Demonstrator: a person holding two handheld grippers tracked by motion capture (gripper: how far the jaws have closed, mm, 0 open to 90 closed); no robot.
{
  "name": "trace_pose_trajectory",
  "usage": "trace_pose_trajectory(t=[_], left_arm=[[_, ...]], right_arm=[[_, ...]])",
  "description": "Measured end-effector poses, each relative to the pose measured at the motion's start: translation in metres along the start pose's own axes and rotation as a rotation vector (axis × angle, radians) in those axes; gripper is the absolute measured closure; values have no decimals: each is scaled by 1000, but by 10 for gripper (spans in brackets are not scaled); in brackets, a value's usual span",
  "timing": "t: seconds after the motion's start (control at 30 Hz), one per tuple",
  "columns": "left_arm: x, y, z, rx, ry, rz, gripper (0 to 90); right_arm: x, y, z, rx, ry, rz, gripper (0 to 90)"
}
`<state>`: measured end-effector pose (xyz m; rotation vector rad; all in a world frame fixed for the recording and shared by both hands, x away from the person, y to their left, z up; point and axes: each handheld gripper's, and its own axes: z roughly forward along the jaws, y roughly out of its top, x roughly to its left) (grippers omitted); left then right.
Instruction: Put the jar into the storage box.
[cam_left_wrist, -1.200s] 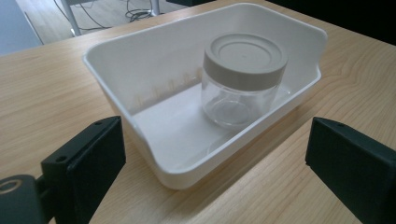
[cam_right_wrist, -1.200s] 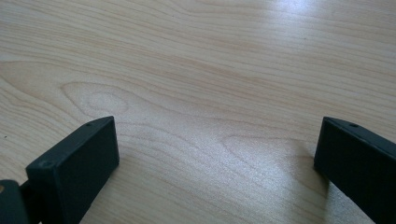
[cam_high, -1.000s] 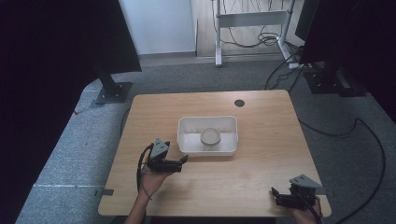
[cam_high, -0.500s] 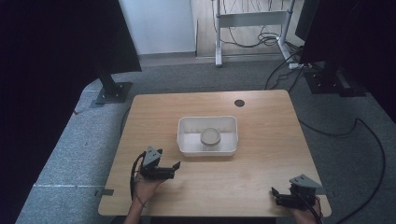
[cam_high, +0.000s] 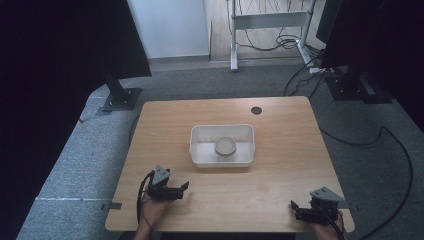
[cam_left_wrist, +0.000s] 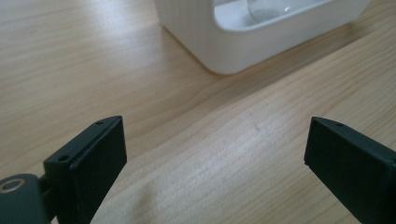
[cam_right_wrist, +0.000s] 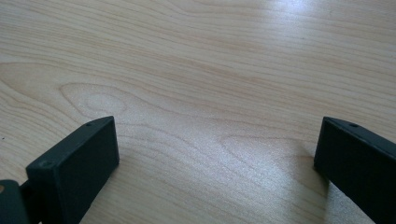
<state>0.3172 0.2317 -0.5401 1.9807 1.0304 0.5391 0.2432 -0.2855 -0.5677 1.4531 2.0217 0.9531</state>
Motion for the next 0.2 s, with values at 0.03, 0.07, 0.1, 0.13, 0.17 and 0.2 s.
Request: trace_pose_trajectory(t=[0.03,0.07,0.1,0.13,0.17,0.2], left_arm=[[0,-2,0,4,1,0,55],[1,-3,0,11,3,-1,55],[1,-4,0,17,4,-2,55],[1,-6,0,20,5,-2,55],[1,-7,0,26,7,-2,55],[2,-8,0,29,8,-3,56]], right_arm=[[0,0,0,0,0,0,0],[0,0,0,0,0,0,0],[0,0,0,0,0,0,0],[0,0,0,0,0,0,0],[0,0,0,0,-1,0,0],[0,0,0,0,-1,1,0]])
